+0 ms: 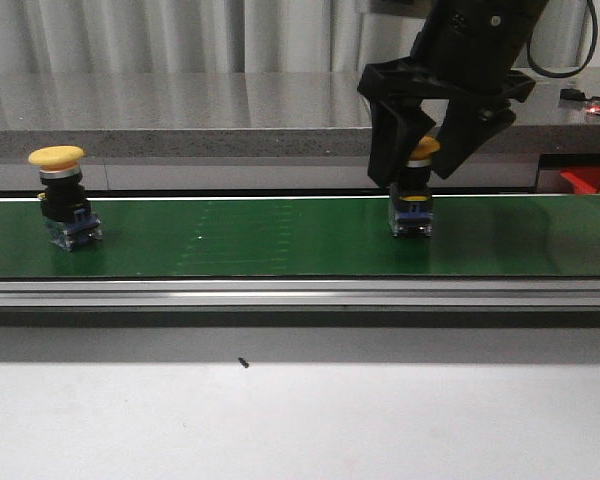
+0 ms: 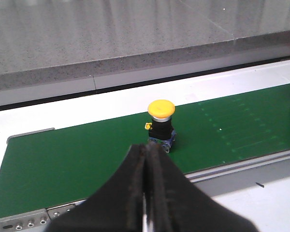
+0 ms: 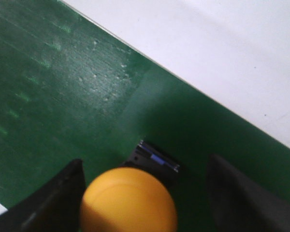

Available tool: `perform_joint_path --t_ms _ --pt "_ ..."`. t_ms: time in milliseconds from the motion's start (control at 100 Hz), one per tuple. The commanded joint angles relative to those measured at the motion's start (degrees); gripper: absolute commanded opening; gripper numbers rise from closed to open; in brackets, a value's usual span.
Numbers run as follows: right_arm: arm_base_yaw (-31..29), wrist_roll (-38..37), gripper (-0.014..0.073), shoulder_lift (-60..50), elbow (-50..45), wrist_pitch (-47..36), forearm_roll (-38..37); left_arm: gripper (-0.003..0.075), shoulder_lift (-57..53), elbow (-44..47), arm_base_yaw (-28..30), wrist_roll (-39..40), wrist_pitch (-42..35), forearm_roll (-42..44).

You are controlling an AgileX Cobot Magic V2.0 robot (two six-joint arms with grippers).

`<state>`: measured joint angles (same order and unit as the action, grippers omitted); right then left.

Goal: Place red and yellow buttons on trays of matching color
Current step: 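Lower the right gripper onto the yellow button and grasp it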

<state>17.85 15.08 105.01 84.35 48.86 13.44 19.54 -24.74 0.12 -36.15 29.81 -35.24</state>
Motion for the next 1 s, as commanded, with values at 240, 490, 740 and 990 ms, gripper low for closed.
perform_joint_path --t_ms 240,490,740,990 --pt "0.04 -0.71 0.0236 -2.58 3.4 4.38 0.17 -0.002 0.41 -1.39 -0.37 0.15 -3.69 -1.33" --pt "-0.82 -5.16 0.0236 -7.99 3.79 11.22 -4.51 -0.002 0.41 -1.39 -0.37 0.15 -3.69 -1.33" --pt "-8.21 -7.55 0.0236 -19.0 -0.72 11.61 -5.43 -0.002 0.41 -1.39 -0.37 0.15 -3.69 -1.33" --pt "-22.35 -8.09 0.0236 -29.75 -12.63 11.35 -5.43 -0.002 0.41 -1.39 -0.37 0.15 -3.69 -1.33"
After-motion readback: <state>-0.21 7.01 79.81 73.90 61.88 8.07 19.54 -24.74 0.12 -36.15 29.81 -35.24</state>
